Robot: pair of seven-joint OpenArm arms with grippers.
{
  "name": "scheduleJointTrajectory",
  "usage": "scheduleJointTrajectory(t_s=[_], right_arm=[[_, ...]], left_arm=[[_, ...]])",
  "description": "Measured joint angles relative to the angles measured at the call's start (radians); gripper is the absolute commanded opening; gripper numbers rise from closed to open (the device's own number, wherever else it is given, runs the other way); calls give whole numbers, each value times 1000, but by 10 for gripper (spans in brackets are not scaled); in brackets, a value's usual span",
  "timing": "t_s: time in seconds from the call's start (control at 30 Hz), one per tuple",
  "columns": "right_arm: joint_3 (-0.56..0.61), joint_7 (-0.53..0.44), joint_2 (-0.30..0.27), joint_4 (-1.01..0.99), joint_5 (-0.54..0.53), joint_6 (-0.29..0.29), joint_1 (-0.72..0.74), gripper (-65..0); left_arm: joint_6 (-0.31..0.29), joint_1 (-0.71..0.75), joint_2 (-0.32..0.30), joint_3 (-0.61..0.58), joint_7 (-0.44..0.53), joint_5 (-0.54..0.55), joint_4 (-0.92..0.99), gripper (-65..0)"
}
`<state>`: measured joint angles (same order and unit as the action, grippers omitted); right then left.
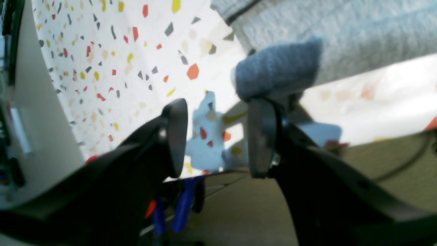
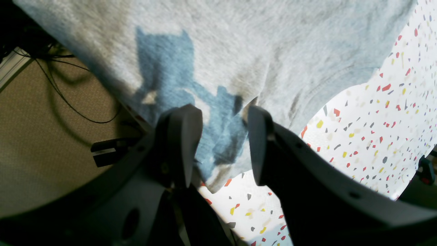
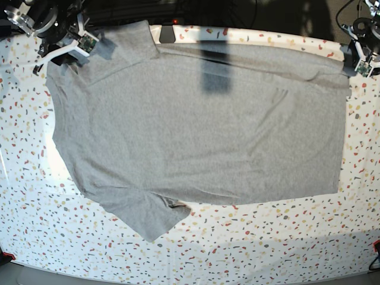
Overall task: Fold the T-shirt properly
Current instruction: 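Drag the shirt further toward the robot base with both grippers, then release and reposition the left gripper along the shirt's side edge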
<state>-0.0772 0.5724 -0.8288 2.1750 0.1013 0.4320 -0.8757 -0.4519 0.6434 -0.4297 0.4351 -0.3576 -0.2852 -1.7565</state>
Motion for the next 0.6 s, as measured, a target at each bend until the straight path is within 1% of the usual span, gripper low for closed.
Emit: scheduleJointTrajectory(t_s=[0.07,0.17,0.27,0.37,0.4,0.47,0.5,0.53,0.57,0.6], right_arm=[[0,0,0,0,0,0,0,-386],[0,-10,0,0,0,0,0,-386],[0,-42,0,0,0,0,0,-386],[0,-49,0,0,0,0,0,-386],[0,-49,0,0,0,0,0,-386],[0,-53,0,0,0,0,0,-386],[0,-60,0,0,0,0,0,-386],[0,-64,0,0,0,0,0,-386],[0,-72,0,0,-1,0,0,-386],[0,-73,0,0,-3,0,0,-386]], left_arm=[[-2,0,-3,0,-42,-19,0,-373],[-33,0,-11,0,-98,-33,0,-373],[-35,24,-45,0,-96,-34,-2,-373],[-29,71,-93,0,-95,-34,-18,-373],[-9,85,-108,0,-95,-33,-27,-373],[79,102,-134,0,-90,-21,-53,-373],[113,101,-148,0,-74,5,-67,-373],[141,99,-160,2,-44,60,-80,-373],[151,96,-166,2,2,116,-97,-373],[148,93,-165,2,51,180,-115,-373]])
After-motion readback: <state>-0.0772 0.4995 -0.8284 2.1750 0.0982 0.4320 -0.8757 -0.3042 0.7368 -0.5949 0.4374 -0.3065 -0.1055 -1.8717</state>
